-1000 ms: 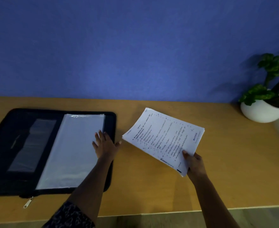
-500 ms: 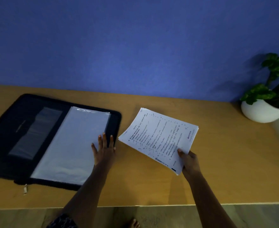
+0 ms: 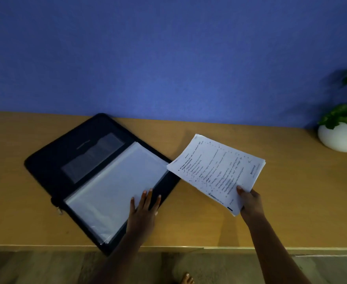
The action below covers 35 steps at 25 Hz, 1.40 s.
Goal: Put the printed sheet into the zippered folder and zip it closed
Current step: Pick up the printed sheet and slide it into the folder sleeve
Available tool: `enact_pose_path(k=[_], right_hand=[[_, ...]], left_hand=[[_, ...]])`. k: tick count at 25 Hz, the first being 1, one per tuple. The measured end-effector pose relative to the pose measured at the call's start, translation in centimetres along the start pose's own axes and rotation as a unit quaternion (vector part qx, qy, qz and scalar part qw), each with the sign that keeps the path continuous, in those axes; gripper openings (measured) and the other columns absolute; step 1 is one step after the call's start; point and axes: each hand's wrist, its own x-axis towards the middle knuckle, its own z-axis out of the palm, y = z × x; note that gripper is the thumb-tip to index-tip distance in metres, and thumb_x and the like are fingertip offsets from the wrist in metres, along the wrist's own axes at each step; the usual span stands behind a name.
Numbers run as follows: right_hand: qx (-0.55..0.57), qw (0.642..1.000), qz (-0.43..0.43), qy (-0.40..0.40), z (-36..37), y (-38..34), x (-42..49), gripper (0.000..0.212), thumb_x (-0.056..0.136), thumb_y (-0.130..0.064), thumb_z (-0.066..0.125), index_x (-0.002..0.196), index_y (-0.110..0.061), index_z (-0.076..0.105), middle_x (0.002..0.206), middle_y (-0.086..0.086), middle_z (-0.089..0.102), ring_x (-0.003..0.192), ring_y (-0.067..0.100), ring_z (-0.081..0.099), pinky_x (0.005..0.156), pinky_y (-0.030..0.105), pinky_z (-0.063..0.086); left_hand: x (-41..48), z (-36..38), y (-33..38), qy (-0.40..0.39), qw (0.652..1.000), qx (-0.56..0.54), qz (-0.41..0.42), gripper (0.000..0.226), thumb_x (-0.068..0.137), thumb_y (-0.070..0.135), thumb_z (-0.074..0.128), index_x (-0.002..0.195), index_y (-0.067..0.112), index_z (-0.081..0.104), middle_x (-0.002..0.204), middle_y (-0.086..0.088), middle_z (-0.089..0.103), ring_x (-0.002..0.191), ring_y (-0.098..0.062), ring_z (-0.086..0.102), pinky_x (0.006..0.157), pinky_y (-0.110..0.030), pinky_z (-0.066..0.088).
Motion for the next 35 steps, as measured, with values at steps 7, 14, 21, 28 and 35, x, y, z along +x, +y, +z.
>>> enact_pose_path(k=[7,14,21,28,35], right_hand=[[0.061,0.996,0.008,0.059,1.4,2.9,-5.1,0.033,0.095,-0.001,0.052,0.127,0.007,0.049,0.117,0.020,0.058,0.093,0.030,0.061,0.093,0.053,0.047],[0.063,0.992,0.029,0.104,3.6,6.7,-9.1,0.036,0.095,-0.003,0.053,0.129,0.007,0.049,0.125,0.023,0.057,0.104,0.034,0.056,0.098,0.052,0.046],[0.065,0.989,0.047,0.126,5.1,9.3,-12.7,0.036,0.094,-0.005,0.056,0.129,0.000,0.051,0.128,0.019,0.059,0.105,0.033,0.058,0.097,0.050,0.048],[0.057,0.989,0.050,0.129,5.0,10.2,-15.5,0.039,0.095,-0.003,0.054,0.133,0.000,0.047,0.134,0.018,0.056,0.110,0.033,0.056,0.100,0.050,0.046],[0.068,0.985,0.062,0.149,3.8,10.7,-16.5,0.039,0.093,-0.005,0.057,0.131,-0.001,0.048,0.133,0.016,0.057,0.119,0.034,0.055,0.103,0.052,0.045]], left_hand=[[-6.2,0.9,-5.2,-0.004,0.995,0.044,0.092,0.057,0.077,0.031,0.071,0.132,0.026,0.059,0.140,-0.012,0.054,0.126,-0.031,0.056,0.093,-0.056,0.048],[-11.7,0.5,-12.5,-0.023,0.980,0.091,0.175,0.113,0.054,0.017,0.088,0.149,0.032,0.029,0.140,-0.011,0.055,0.127,-0.031,0.054,0.094,-0.056,0.049],[-14.3,-0.1,-19.2,-0.016,0.970,0.112,0.214,0.146,0.048,0.013,0.090,0.152,0.029,-0.011,0.140,-0.012,0.055,0.127,-0.030,0.055,0.094,-0.052,0.052],[-14.5,-0.3,-19.7,-0.035,0.987,0.033,0.153,0.056,0.076,0.027,0.066,0.131,0.027,0.056,0.149,-0.008,0.043,0.138,-0.028,0.041,0.112,-0.049,0.032],[-9.1,-0.8,-11.6,0.070,0.994,-0.086,-0.001,0.037,0.092,0.046,0.046,0.112,0.017,0.057,0.117,-0.002,0.057,0.109,-0.022,0.055,0.093,-0.036,0.042]])
